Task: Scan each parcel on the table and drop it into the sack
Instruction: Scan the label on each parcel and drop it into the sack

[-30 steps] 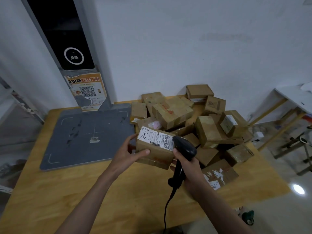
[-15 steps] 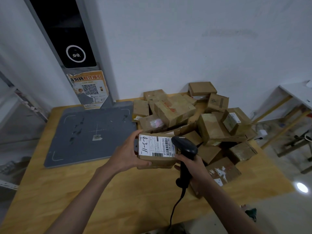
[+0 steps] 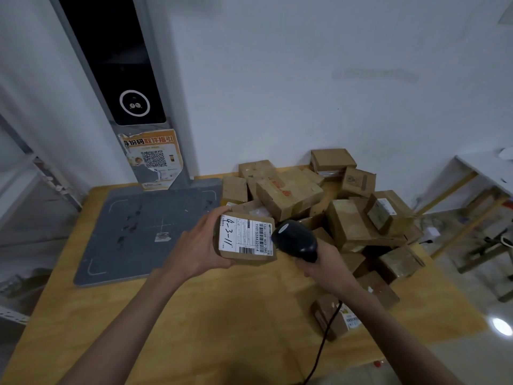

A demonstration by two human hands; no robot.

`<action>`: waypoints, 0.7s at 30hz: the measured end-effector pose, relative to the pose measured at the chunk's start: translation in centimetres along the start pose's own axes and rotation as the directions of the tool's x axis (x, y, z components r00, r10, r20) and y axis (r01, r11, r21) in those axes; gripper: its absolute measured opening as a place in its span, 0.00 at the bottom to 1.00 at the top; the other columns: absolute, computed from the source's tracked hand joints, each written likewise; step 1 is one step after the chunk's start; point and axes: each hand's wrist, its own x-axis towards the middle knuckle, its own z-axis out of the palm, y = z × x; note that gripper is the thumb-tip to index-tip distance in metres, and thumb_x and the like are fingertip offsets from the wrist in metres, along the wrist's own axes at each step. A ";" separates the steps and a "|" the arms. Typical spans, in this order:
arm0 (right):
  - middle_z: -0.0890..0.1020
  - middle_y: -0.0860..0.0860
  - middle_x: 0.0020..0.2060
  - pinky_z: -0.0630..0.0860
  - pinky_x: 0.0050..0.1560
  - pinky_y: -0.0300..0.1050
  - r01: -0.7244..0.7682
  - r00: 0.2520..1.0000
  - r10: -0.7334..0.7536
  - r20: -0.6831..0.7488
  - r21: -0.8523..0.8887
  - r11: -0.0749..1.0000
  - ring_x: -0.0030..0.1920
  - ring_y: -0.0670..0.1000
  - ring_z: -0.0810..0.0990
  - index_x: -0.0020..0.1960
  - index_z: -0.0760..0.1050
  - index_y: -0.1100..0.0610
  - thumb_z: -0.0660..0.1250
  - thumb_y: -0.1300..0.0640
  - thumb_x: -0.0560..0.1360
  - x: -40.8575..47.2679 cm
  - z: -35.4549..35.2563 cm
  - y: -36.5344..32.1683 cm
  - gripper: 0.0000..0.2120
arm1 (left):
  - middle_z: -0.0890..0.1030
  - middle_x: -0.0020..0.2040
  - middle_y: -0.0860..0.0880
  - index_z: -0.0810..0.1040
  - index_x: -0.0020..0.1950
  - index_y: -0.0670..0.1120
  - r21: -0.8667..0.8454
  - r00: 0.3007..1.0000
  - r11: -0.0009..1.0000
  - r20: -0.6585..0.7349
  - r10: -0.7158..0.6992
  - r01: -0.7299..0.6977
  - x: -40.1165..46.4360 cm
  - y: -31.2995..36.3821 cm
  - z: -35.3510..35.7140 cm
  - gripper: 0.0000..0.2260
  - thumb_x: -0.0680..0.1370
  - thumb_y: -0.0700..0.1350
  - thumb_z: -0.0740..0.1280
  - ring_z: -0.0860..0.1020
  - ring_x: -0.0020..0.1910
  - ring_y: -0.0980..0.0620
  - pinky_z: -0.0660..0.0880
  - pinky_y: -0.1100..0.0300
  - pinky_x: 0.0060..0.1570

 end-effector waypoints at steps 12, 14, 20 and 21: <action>0.79 0.45 0.56 0.78 0.54 0.42 0.246 0.969 -0.215 0.124 -0.372 0.895 0.55 0.45 0.79 0.68 0.73 0.48 0.71 0.56 0.76 -0.6 1.4 -2.0 0.21 | 0.62 0.72 0.61 0.50 0.73 0.66 0.188 0.996 0.978 0.005 0.091 -0.090 -0.5 -0.9 -2.0 0.48 0.60 0.63 0.75 0.79 0.52 0.49 0.77 0.47 0.49; 0.78 0.45 0.59 0.78 0.56 0.41 0.244 0.969 -0.211 0.124 -0.392 0.887 0.57 0.45 0.79 0.69 0.72 0.47 0.71 0.56 0.77 -0.9 1.7 -2.4 0.22 | 0.62 0.73 0.61 0.50 0.73 0.66 0.193 0.995 0.976 0.007 0.100 -0.099 -0.8 -1.1 -2.2 0.48 0.61 0.62 0.76 0.79 0.51 0.49 0.78 0.47 0.49; 0.76 0.45 0.63 0.73 0.58 0.37 0.264 0.964 -0.226 0.137 -0.433 0.862 0.61 0.44 0.76 0.70 0.71 0.48 0.70 0.55 0.78 -2.0 2.5 -3.0 0.22 | 0.63 0.72 0.60 0.51 0.73 0.65 0.193 0.993 0.974 0.014 0.120 -0.121 -1.6 -1.6 -2.6 0.48 0.62 0.61 0.76 0.78 0.47 0.53 0.79 0.53 0.44; 0.75 0.45 0.63 0.73 0.57 0.36 0.262 0.965 -0.227 0.131 -0.435 0.862 0.61 0.44 0.76 0.70 0.71 0.48 0.70 0.55 0.78 -2.1 2.6 -3.0 0.22 | 0.63 0.72 0.60 0.51 0.73 0.65 0.195 0.992 0.973 0.015 0.122 -0.122 -1.8 -1.7 -2.6 0.48 0.62 0.60 0.77 0.77 0.46 0.53 0.79 0.53 0.43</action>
